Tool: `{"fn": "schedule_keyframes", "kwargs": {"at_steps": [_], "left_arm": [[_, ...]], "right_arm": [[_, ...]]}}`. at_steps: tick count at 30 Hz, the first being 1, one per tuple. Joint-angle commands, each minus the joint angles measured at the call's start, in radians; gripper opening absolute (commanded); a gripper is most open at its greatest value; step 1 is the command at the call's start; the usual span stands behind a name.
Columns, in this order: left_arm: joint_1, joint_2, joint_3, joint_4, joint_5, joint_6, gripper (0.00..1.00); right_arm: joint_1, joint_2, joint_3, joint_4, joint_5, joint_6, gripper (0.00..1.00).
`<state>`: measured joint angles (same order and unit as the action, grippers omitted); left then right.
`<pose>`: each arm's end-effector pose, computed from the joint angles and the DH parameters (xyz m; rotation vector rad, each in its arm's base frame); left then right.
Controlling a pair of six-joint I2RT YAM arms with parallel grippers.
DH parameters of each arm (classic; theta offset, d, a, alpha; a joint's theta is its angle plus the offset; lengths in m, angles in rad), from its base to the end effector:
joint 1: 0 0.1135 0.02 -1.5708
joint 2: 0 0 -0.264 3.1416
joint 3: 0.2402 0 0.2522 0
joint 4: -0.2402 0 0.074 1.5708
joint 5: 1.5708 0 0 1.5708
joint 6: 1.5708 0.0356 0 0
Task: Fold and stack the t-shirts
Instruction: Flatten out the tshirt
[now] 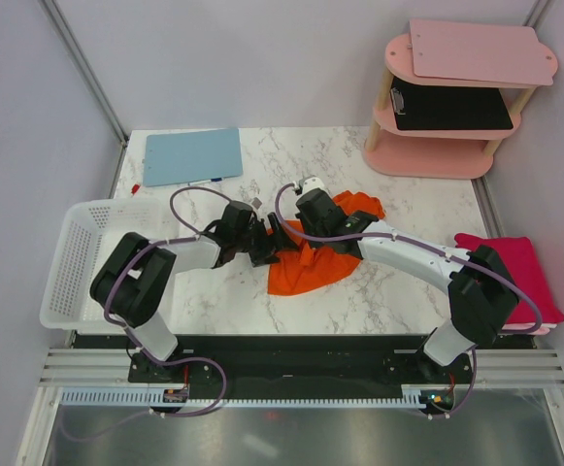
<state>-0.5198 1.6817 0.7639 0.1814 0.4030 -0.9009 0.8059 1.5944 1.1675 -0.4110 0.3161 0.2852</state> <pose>0.2750 -0.1734 0.1461 -0.2541 2.5264 -1.1225 0.2477 0.2421 0.2505 -0.4672 2.3134 0.1482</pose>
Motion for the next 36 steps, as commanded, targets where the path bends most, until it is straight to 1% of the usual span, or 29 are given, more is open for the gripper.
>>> {"fn": "schedule_keyframes", "kwargs": {"at_steps": [1, 5, 8, 10, 15, 22, 27, 31, 36], "left_arm": [[-0.009, -0.071, 0.008, -0.028, -0.013, 0.000, 0.86], [-0.009, -0.151, 0.003, -0.068, -0.035, 0.011, 0.86], [-0.011, -0.211, -0.002, -0.059, -0.043, 0.000, 0.87], [-0.011, -0.220, 0.005, -0.056, -0.050, -0.003, 0.87], [-0.014, -0.134, 0.015, -0.040, -0.049, -0.015, 0.87], [-0.017, -0.056, -0.070, 0.102, -0.038, -0.078, 0.86], [-0.017, -0.008, -0.078, 0.170, -0.035, -0.084, 0.86], [-0.020, 0.012, -0.077, 0.208, -0.017, -0.099, 0.86], [-0.026, -0.008, -0.078, 0.210, -0.020, -0.096, 0.85]], "right_arm": [[-0.011, -0.004, -0.005, 0.021, 0.032, 0.003, 0.02], [-0.028, 0.002, -0.003, 0.024, 0.040, 0.000, 0.02], [-0.037, -0.002, 0.003, 0.024, 0.046, -0.007, 0.02], [-0.045, -0.002, 0.004, 0.026, 0.044, -0.008, 0.02], [-0.070, 0.013, -0.002, 0.034, 0.031, -0.003, 0.02], [-0.117, 0.045, -0.034, 0.084, -0.003, 0.012, 0.02], [-0.128, 0.062, -0.038, 0.098, -0.028, 0.016, 0.02], [-0.129, 0.064, -0.040, 0.098, -0.031, 0.014, 0.02], [-0.131, 0.068, -0.051, 0.104, -0.032, 0.014, 0.02]]}}
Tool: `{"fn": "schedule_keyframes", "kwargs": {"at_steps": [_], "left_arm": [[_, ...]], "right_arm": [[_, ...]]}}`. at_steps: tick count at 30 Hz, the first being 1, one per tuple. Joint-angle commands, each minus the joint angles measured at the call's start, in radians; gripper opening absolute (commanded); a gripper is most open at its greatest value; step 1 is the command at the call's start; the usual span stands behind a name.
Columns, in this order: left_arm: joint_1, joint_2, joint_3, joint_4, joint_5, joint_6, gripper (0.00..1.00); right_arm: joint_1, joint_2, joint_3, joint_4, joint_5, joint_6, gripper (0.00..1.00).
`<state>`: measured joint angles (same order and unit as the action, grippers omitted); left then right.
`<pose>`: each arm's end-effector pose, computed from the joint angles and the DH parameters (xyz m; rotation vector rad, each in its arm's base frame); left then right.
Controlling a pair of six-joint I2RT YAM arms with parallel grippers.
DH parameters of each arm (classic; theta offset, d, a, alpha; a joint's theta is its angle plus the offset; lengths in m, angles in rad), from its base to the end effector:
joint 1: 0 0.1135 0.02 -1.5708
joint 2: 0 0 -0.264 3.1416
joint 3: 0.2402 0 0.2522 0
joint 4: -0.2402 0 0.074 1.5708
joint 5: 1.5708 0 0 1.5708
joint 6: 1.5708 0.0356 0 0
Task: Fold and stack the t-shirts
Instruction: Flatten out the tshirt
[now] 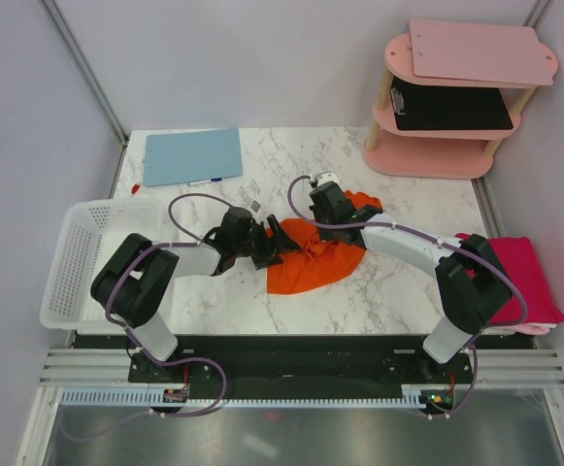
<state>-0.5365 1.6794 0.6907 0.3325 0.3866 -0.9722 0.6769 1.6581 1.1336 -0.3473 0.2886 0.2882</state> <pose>0.2666 -0.1742 0.1390 -0.3009 2.4575 -1.1820 0.2828 0.2143 0.2230 -0.3379 2.3730 0.0967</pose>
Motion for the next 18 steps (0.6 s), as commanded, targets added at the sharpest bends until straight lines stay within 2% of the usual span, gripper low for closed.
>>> {"fn": "schedule_keyframes", "kwargs": {"at_steps": [1, 9, 18], "left_arm": [[-0.010, -0.015, -0.006, 0.059, -0.003, -0.023, 0.85], [-0.013, -0.078, -0.033, 0.045, -0.023, -0.010, 0.85], [-0.019, -0.055, -0.002, 0.034, -0.032, 0.004, 0.85]], "right_arm": [[0.000, 0.006, -0.020, 0.041, -0.006, 0.011, 0.02], [-0.002, 0.023, -0.032, 0.053, -0.017, 0.016, 0.02], [-0.003, 0.045, -0.034, 0.060, -0.029, 0.014, 0.02]]}}
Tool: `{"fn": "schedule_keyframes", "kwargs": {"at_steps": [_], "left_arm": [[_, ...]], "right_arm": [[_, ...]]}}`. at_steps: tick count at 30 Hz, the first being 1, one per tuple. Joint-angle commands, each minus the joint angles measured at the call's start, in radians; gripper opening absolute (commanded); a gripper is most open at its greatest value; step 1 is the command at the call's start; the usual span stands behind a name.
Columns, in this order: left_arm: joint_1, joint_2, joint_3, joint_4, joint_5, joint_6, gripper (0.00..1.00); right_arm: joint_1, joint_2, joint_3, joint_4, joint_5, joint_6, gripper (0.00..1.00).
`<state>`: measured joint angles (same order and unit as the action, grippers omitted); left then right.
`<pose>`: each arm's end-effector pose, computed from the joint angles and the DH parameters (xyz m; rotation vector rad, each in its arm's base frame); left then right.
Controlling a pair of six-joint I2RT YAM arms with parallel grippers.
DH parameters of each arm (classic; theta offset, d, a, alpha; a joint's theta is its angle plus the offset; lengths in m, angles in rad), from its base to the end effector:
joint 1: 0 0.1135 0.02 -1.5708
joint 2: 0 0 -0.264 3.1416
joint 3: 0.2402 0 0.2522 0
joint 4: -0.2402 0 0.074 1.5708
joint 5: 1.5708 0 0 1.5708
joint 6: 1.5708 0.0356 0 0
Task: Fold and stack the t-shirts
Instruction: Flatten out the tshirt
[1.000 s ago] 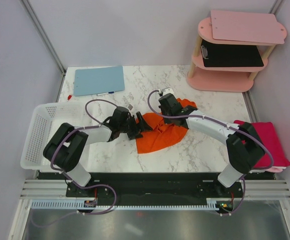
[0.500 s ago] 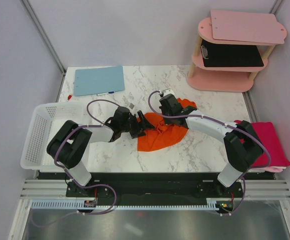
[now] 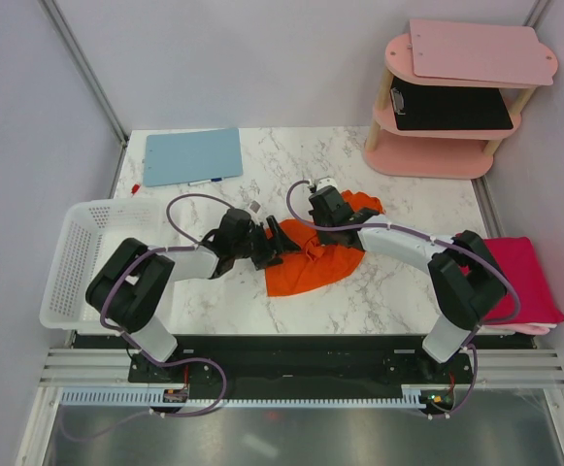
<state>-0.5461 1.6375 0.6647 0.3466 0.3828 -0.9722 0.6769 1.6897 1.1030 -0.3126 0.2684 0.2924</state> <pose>0.2596 -0.1733 0.1455 -0.2792 2.4301 -1.1981 0.2834 0.2156 0.2052 -0.3514 2.4034 0.1046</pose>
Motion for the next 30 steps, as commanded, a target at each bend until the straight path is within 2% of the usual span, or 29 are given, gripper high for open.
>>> {"fn": "schedule_keyframes", "kwargs": {"at_steps": [1, 6, 7, 9, 10, 11, 12, 13, 14, 18, 19, 21, 22, 24, 25, 27, 30], "left_arm": [[-0.011, -0.007, 0.027, 0.017, -0.031, 0.006, 0.84], [-0.009, 0.059, 0.058, 0.015, -0.041, 0.009, 0.84], [-0.009, 0.080, 0.062, 0.020, -0.041, 0.009, 0.82], [-0.009, 0.093, 0.072, 0.022, -0.051, 0.009, 0.70], [-0.009, 0.105, 0.075, 0.020, -0.055, 0.012, 0.62], [-0.009, 0.113, 0.084, 0.011, -0.065, 0.015, 0.37], [-0.009, 0.119, 0.091, -0.004, -0.071, 0.021, 0.20], [-0.009, 0.127, 0.101, -0.021, -0.077, 0.027, 0.08], [-0.009, 0.128, 0.116, -0.055, -0.091, 0.033, 0.02], [-0.008, 0.079, 0.119, -0.110, -0.143, 0.061, 0.02], [-0.005, 0.062, 0.121, -0.124, -0.154, 0.069, 0.02], [-0.003, 0.012, 0.127, -0.176, -0.192, 0.092, 0.02], [0.000, -0.004, 0.130, -0.190, -0.202, 0.099, 0.02], [0.005, -0.034, 0.139, -0.224, -0.229, 0.119, 0.02], [0.009, -0.038, 0.147, -0.230, -0.232, 0.125, 0.02], [0.015, -0.039, 0.153, -0.244, -0.236, 0.133, 0.02], [0.026, -0.038, 0.157, -0.245, -0.231, 0.136, 0.02]], "right_arm": [[-0.002, 0.014, -0.005, 0.026, -0.009, 0.011, 0.02], [-0.003, 0.019, -0.006, 0.027, -0.012, 0.007, 0.02], [-0.004, 0.019, -0.005, 0.027, -0.011, 0.007, 0.02], [-0.004, 0.021, -0.008, 0.029, -0.011, 0.008, 0.02], [-0.004, 0.019, -0.008, 0.029, -0.011, 0.007, 0.02], [-0.004, 0.019, -0.009, 0.029, -0.011, 0.007, 0.02], [-0.004, 0.019, -0.009, 0.029, -0.012, 0.007, 0.02], [-0.004, 0.016, -0.012, 0.027, -0.011, 0.005, 0.02], [-0.004, 0.013, -0.012, 0.027, -0.012, 0.007, 0.02], [-0.004, -0.005, -0.018, 0.017, -0.012, -0.004, 0.03], [-0.004, -0.016, -0.025, 0.017, -0.017, -0.007, 0.07], [-0.004, -0.027, -0.032, 0.015, -0.026, -0.018, 0.31], [-0.002, -0.038, -0.040, 0.017, -0.037, -0.022, 0.49], [-0.007, -0.047, -0.054, 0.026, -0.052, -0.022, 0.62], [-0.005, -0.057, -0.060, 0.029, -0.058, -0.021, 0.73], [-0.008, -0.064, -0.072, 0.044, -0.070, -0.015, 0.77], [-0.020, -0.073, -0.084, 0.059, -0.095, -0.001, 0.79]]}}
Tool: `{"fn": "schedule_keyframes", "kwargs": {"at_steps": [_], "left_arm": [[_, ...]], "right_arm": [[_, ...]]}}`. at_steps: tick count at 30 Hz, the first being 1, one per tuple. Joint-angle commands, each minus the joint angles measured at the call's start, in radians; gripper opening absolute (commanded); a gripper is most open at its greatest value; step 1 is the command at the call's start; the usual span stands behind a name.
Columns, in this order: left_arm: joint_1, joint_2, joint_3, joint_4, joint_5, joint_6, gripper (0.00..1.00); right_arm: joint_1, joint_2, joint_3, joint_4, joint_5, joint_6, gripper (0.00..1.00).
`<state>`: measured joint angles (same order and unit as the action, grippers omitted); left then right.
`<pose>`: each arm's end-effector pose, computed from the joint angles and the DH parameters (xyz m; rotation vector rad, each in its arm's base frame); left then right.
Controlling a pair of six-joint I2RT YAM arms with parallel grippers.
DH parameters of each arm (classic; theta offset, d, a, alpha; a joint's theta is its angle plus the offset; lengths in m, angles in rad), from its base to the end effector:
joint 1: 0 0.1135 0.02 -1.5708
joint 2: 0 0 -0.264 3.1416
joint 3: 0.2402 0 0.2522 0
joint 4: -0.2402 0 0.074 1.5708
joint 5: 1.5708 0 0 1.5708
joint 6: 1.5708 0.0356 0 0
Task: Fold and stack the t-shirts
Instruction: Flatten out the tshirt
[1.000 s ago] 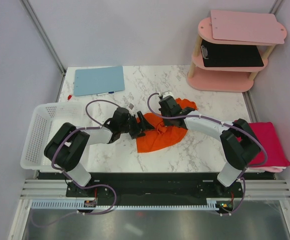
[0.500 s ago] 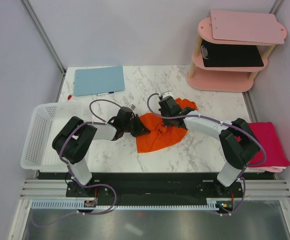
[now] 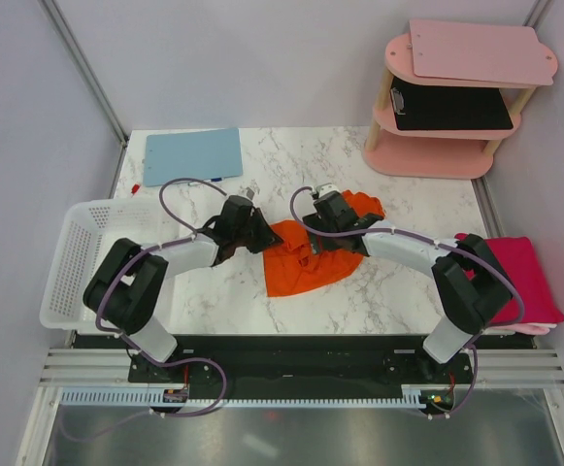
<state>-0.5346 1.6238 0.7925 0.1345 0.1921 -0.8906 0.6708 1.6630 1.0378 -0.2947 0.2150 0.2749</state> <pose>0.2779 -0.1724 0.1667 -0.3240 2.4213 -0.9232 0.2742 0.2079 0.1951 -0.3967 2.4343 0.1420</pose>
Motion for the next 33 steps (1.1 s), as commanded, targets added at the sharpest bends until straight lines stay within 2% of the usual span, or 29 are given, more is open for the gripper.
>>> {"fn": "schedule_keyframes", "kwargs": {"at_steps": [1, 8, 10, 11, 12, 13, 15, 25, 28, 33], "left_arm": [[0.016, -0.025, 0.028, -0.035, -0.043, 0.056, 0.02], [0.065, -0.064, 0.027, -0.070, -0.065, 0.073, 0.02], [0.090, -0.067, 0.028, -0.076, -0.059, 0.079, 0.02], [0.099, -0.065, 0.031, -0.078, -0.057, 0.081, 0.02], [0.114, -0.064, 0.036, -0.081, -0.056, 0.084, 0.02], [0.120, -0.062, 0.039, -0.084, -0.057, 0.090, 0.02], [0.139, -0.058, 0.050, -0.098, -0.056, 0.099, 0.02], [0.274, -0.068, 0.080, -0.165, -0.039, 0.153, 0.02], [0.318, -0.103, 0.099, -0.202, -0.034, 0.182, 0.02], [0.386, -0.182, 0.132, -0.275, -0.034, 0.217, 0.02]], "right_arm": [[-0.016, -0.046, -0.022, 0.052, -0.046, 0.020, 0.79], [-0.023, -0.060, -0.054, 0.112, -0.100, 0.043, 0.74], [-0.025, -0.065, -0.065, 0.141, -0.120, 0.050, 0.69], [-0.024, -0.068, -0.071, 0.150, -0.124, 0.053, 0.61], [-0.023, -0.065, -0.071, 0.158, -0.127, 0.055, 0.37], [-0.023, -0.063, -0.070, 0.160, -0.124, 0.060, 0.23], [-0.023, -0.066, -0.062, 0.155, -0.127, 0.060, 0.02], [-0.031, -0.236, -0.045, 0.051, -0.056, 0.012, 0.00], [-0.051, -0.282, -0.018, -0.001, -0.026, -0.012, 0.08], [-0.082, -0.344, -0.009, -0.041, 0.009, -0.051, 0.09]]}}
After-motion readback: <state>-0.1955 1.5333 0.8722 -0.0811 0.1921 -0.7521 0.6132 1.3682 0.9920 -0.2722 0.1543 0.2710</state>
